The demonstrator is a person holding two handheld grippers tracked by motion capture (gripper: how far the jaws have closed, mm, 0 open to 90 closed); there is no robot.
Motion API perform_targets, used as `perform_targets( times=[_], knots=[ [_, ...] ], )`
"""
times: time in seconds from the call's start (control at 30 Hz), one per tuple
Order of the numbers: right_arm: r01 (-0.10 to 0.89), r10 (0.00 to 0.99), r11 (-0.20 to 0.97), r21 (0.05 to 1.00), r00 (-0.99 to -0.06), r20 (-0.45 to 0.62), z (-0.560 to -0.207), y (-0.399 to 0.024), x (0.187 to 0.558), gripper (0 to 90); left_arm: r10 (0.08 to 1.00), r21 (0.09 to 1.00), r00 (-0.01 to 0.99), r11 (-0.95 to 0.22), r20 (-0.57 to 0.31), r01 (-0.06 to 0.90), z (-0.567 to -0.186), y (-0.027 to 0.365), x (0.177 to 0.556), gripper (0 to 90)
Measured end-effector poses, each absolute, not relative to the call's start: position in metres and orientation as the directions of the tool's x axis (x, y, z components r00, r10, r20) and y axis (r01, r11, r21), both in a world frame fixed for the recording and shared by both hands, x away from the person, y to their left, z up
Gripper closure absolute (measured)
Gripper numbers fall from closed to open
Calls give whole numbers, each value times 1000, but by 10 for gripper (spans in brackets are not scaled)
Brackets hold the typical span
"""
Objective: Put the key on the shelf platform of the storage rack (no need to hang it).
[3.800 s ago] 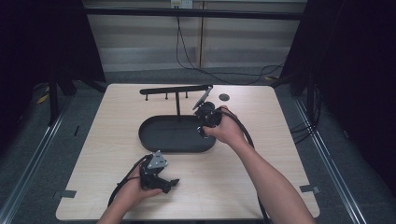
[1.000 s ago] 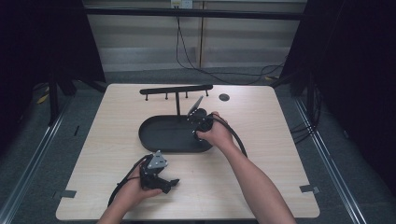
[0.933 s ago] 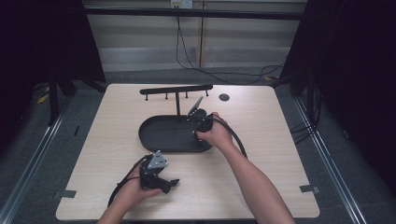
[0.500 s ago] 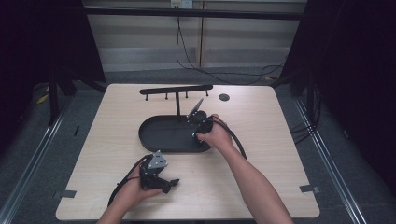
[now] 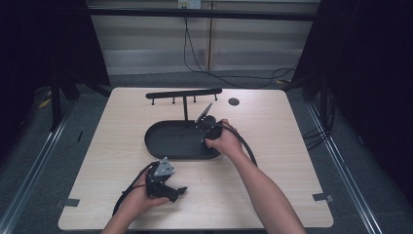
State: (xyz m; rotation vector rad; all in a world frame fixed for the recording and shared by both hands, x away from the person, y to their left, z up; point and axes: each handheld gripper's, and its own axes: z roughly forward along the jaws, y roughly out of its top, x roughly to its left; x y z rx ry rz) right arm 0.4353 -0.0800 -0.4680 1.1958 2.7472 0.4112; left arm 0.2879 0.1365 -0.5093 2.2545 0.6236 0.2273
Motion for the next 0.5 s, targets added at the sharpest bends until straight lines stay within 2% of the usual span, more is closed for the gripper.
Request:
perform_targets(
  times=[0.33,0.5],
  knots=[
    [698,729,650,300,-684,12,-467,-80,435,634,500,725,865,-585,-31,364,-509,137,288,116],
    [707,739,643,293,-674,3,-467,-81,435,547,500,725,866,-585,-31,363,-509,137,288,116]
  ],
)
